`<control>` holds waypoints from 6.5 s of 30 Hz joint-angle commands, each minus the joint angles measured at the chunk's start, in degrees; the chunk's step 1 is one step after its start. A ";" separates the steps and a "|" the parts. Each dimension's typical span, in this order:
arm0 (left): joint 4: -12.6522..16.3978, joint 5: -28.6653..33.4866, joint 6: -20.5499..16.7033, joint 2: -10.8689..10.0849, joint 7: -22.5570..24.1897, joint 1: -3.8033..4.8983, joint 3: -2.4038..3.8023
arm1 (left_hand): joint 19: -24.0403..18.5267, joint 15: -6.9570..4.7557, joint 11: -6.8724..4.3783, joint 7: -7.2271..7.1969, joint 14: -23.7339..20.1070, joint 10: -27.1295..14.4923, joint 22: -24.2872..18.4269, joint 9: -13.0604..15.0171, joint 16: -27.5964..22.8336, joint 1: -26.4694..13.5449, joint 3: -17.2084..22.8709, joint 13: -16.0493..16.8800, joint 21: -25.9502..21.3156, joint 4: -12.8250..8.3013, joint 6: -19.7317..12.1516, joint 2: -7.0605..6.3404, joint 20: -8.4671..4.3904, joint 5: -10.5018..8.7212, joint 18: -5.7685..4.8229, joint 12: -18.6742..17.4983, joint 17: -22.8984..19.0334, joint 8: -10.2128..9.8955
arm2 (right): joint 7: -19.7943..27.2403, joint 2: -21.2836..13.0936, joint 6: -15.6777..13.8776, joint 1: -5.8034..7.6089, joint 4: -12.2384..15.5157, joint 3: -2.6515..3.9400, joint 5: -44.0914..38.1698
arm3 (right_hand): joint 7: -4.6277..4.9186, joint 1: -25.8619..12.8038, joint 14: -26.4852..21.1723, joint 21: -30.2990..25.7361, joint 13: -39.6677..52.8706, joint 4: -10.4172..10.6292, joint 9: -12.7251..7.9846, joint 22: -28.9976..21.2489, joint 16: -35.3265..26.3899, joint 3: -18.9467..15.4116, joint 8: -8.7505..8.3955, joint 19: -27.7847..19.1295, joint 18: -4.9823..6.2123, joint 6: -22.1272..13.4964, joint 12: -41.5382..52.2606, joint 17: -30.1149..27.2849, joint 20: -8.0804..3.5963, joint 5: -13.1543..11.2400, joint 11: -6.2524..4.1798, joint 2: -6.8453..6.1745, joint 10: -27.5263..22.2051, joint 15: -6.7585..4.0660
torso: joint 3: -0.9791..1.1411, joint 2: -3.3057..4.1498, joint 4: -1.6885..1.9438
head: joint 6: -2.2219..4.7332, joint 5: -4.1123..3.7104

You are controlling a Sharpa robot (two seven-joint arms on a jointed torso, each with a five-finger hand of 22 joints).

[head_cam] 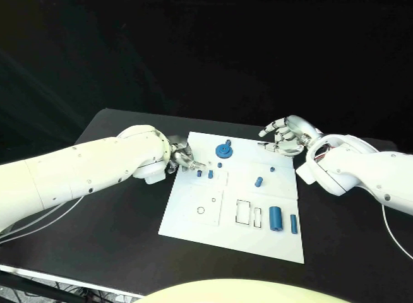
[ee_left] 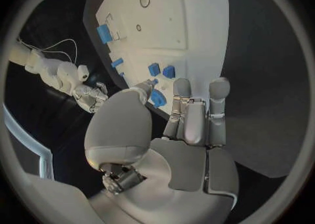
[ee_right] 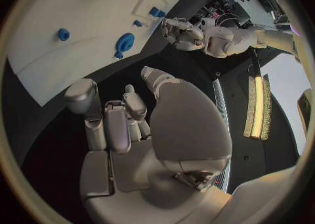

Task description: Assemble the parts on the task board

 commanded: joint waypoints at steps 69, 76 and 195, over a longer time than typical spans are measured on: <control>0.51 -3.37 -0.72 0.76 0.12 -3.14 -0.38 | 1.91 -0.01 -0.65 -0.65 1.02 -0.70 2.39 0.94 1.50 8.12 0.97 -1.23 0.97 -0.13 -0.92 0.77 -0.12 0.03 0.14 1.62 1.97 4.10 | 0.79 -0.06 0.87 -0.26 -0.33 -0.05 -0.18 | -0.04 -0.08 0.67 -5.98 -2.68 0.51 -0.24 -3.23 -2.90 0.18 0.42 -2.36 1.99 -0.71 -2.14 -3.70 -0.33 0.40 -0.12 -0.15 -2.52 -0.27 | -0.07 0.03 -0.13 | -0.16 -0.23; 0.34 -2.92 -1.46 0.78 0.49 -3.23 -0.40 | 2.08 -0.18 -0.85 -0.86 1.13 -0.55 2.69 0.68 1.71 10.06 2.85 -1.66 1.15 -0.16 -0.80 2.32 -0.25 0.14 0.10 1.66 2.17 4.34 | 0.91 -0.03 0.90 -0.29 -0.37 -0.05 -0.08 | -0.02 0.01 -0.01 -8.86 -4.02 0.55 -0.33 -4.86 -4.48 0.27 0.54 -3.53 2.43 -0.86 -3.33 -5.59 -0.30 0.38 -0.11 -0.20 -3.58 -0.28 | -0.06 0.05 -0.20 | -0.11 -0.16; -15.65 8.60 30.22 9.37 -1.08 4.52 -0.82 | 5.76 -2.95 -4.00 -4.27 4.97 8.62 13.32 17.64 7.19 -21.66 51.61 6.90 8.98 -22.82 1.63 7.08 -2.89 6.68 -1.29 10.74 12.17 15.59 | 0.47 1.06 2.15 -0.71 -1.20 -0.25 -0.14 | -0.07 0.61 0.37 -10.14 -4.05 0.18 -0.64 -5.52 -5.11 0.76 1.18 -3.02 2.43 -0.93 -3.17 -5.39 -0.43 3.71 -0.21 -0.60 -3.00 -0.41 | -0.03 0.10 -0.29 | 0.22 -0.09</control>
